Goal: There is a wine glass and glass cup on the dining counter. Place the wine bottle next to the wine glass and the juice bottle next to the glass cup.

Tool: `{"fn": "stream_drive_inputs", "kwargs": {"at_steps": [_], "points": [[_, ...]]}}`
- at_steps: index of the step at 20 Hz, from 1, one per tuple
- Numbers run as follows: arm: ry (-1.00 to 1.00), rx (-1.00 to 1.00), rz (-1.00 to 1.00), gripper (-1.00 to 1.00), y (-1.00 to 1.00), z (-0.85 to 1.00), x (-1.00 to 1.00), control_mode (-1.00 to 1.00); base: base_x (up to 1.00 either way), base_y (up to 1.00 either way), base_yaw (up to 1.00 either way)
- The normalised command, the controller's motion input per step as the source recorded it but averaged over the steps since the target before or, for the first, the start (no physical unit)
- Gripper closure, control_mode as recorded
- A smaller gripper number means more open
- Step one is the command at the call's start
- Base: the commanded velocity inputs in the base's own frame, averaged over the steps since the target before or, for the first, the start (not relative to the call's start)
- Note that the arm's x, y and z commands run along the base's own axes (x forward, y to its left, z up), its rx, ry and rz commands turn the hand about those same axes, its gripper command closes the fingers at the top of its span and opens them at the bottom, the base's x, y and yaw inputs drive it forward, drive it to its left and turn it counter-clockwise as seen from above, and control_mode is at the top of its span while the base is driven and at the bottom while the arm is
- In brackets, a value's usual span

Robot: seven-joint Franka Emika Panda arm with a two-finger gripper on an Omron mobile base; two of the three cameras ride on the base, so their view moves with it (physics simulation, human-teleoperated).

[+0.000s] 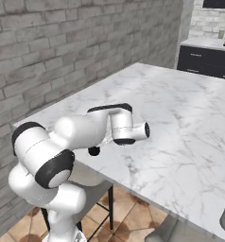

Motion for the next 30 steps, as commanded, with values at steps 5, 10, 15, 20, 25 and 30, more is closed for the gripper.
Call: {"fn": "stream_drive_inputs", "kwargs": {"at_steps": [5,10,15,20,25,30], "points": [[0.14,-0.01,-0.26,-1.00,-0.02,0.34,-0.44,-1.00,0.00,0.00,0.00],[0.12,-0.09,-0.31,-1.00,-0.02,0.29,-0.44,-1.00,0.00,0.00,0.00],[0.12,-0.19,-0.15,-1.00,0.00,0.44,-0.39,-1.00,0.00,0.00,0.00],[0.18,-0.12,-0.06,-1.00,0.03,0.43,-0.49,-1.00,0.00,0.00,0.00],[0.10,-0.13,-0.13,-1.00,0.03,0.29,-0.53,-1.00,0.00,0.00,0.00],[0.00,-0.21,-0.19,-1.00,0.09,0.15,-0.60,-1.00,0.00,0.00,0.00]]}}
